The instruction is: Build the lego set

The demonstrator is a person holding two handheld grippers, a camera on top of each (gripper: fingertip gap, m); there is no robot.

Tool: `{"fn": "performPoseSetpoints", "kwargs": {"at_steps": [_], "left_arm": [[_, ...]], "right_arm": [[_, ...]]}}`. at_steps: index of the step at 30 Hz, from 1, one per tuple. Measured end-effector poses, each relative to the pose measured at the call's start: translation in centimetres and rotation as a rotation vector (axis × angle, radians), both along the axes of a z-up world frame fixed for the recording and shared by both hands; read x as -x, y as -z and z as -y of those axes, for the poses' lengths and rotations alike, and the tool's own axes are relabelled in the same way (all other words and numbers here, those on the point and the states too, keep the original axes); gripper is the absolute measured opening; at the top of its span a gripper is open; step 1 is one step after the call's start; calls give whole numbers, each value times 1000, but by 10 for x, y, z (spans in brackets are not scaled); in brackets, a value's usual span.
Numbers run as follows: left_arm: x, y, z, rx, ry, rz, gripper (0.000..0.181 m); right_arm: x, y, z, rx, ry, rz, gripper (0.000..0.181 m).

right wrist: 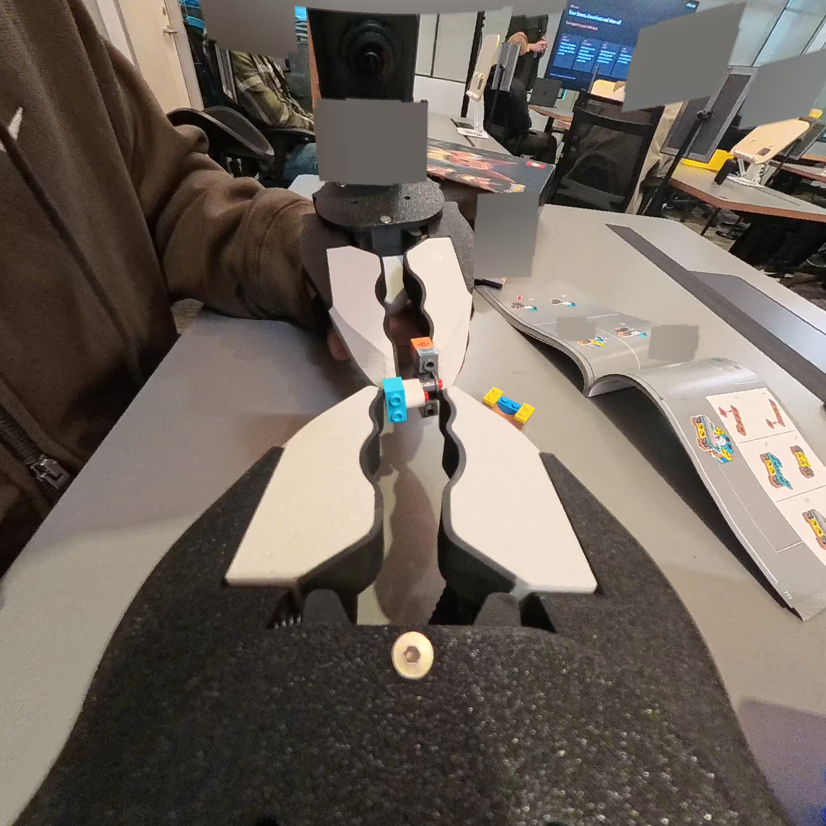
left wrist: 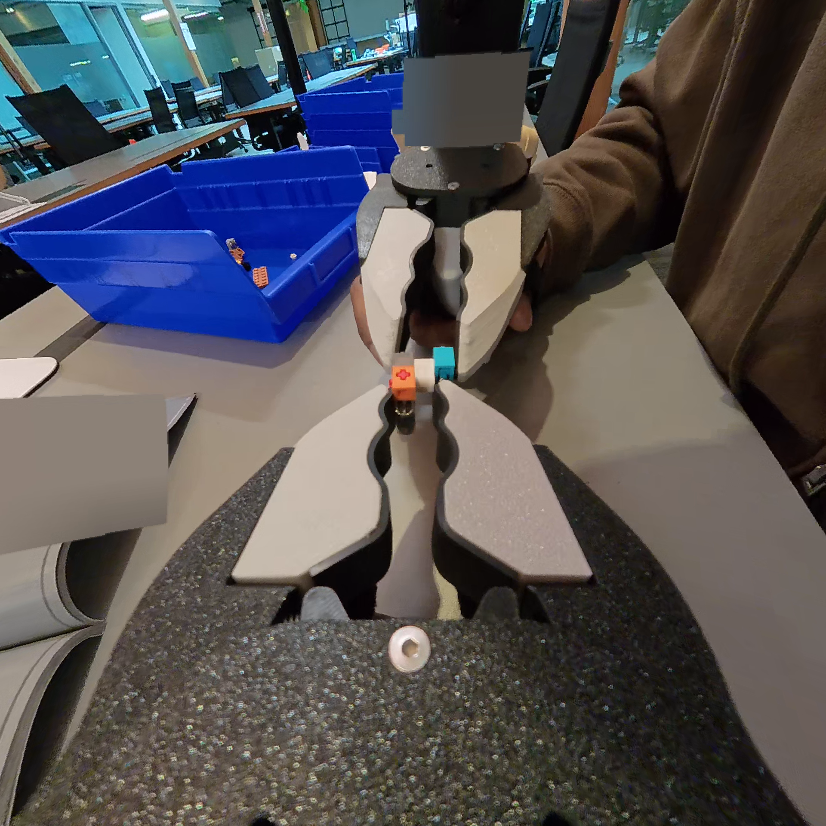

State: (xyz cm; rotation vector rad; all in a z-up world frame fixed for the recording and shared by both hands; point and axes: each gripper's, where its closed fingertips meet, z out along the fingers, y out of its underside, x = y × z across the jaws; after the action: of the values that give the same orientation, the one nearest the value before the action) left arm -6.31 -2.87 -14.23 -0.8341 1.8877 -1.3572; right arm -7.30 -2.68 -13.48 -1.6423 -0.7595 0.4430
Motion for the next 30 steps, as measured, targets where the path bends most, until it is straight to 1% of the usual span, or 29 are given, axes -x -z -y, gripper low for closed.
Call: {"fn": "performPoseSetpoints", "kwargs": {"at_steps": [3,9,19,23,27,29,30], "left_arm": [[2,0,2,-3,18,-1,15],[3,3,5,-16,41,-9,15],[4,3,8,-3,49,-18,16],[0,0,3,21,14,-9,16],[-4,2,-4,-20,-35,10,16],[-6,2,-9,-12,-62,-1,16],[-6,2,-11,9,-69,-14,16]], "right_arm": [[4,0,3,-1,-28,4,18],[6,3,6,43,-68,-7,18],[6,4,9,82,-81,14,18],[2,1,4,47,-45,5,18],[-2,3,-2,15,22,49,19],[-6,1,-4,4,45,46,26],[-9,0,-5,5,58,33,27]]}}
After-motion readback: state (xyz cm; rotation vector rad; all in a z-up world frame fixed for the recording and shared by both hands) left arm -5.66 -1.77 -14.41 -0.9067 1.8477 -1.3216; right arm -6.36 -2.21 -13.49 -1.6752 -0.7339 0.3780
